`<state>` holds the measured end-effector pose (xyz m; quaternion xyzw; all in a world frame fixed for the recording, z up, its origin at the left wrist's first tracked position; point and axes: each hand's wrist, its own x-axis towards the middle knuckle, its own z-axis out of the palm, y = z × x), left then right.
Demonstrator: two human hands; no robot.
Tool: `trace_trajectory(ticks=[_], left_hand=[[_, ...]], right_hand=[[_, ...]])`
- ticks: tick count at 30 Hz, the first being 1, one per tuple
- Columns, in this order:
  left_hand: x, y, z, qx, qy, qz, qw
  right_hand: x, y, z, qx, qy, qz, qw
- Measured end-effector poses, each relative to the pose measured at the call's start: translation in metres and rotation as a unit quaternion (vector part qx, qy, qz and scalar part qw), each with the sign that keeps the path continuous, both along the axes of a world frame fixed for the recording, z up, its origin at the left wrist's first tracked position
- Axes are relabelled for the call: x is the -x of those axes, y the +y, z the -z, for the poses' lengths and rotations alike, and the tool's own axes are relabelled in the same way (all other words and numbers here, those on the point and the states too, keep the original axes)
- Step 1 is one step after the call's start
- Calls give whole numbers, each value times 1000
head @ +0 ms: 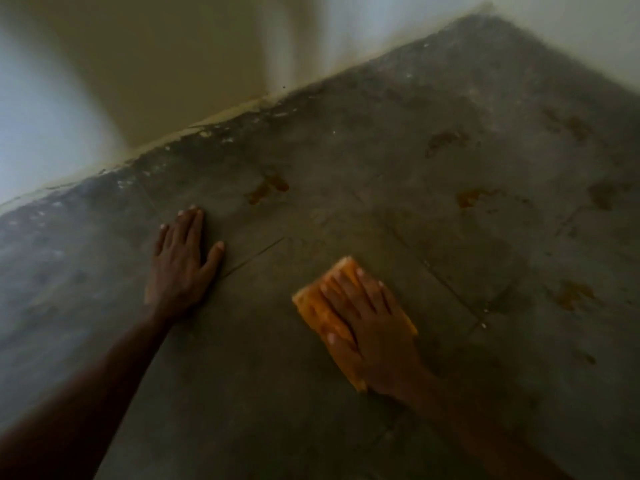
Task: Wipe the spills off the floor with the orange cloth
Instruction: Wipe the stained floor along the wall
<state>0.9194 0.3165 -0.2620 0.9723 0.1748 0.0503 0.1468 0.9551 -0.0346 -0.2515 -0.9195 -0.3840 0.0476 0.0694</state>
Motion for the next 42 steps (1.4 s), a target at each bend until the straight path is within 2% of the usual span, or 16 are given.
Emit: trace_trajectory(ticks=[2,4,6,8,10,12,14,17,19,22,26,29,32,35,39,42], left_hand=[[-2,-4,-7,2,-3,-1,1000],[0,-10,-9,-3,-15,0,1000],[0,-8,-8,5,-25,-4,1000],[-1,-5,-7,20,-29,-20,999],[-2,-3,-5,35,-35,-27,998],[-1,-2,-6,56,-46,-32,997],[1,-3,-6,73,-45,-35,996],[0,0,-3,73,-54,-23,996],[1,0,-4,101,-78,-22,992],[6,-2,-6,190,-111,-57,974],[9,-1,-11,218,-136,-91,962],[9,-5,-14,216,-111,-81,967],[7,-4,-9,189,-107,-71,974],[6,-2,-9,183,-101,-71,975],[4,-4,-15,157,-112,-60,979],[8,-6,-14,146,-119,-48,981]], right_hand=[[-3,-21,-2,-2,17,-11,1000],[-56,2,4,7,-6,66,998],[-119,78,2,-8,-14,168,986],[-143,157,-5,-13,6,189,982],[-120,193,-5,0,-3,97,995],[-79,171,-2,8,-16,-50,999],[-73,130,-5,17,-9,-93,996],[-155,142,-5,36,-26,55,998],[-206,196,-13,16,31,180,983],[-191,267,-13,5,45,138,989],[-99,186,-5,7,-8,-119,993],[-139,132,-4,34,-33,-43,998],[-202,199,-12,32,24,131,991],[-171,245,-10,19,31,67,997],[-68,134,-4,10,-10,-90,996],[-63,45,3,38,-14,15,999]])
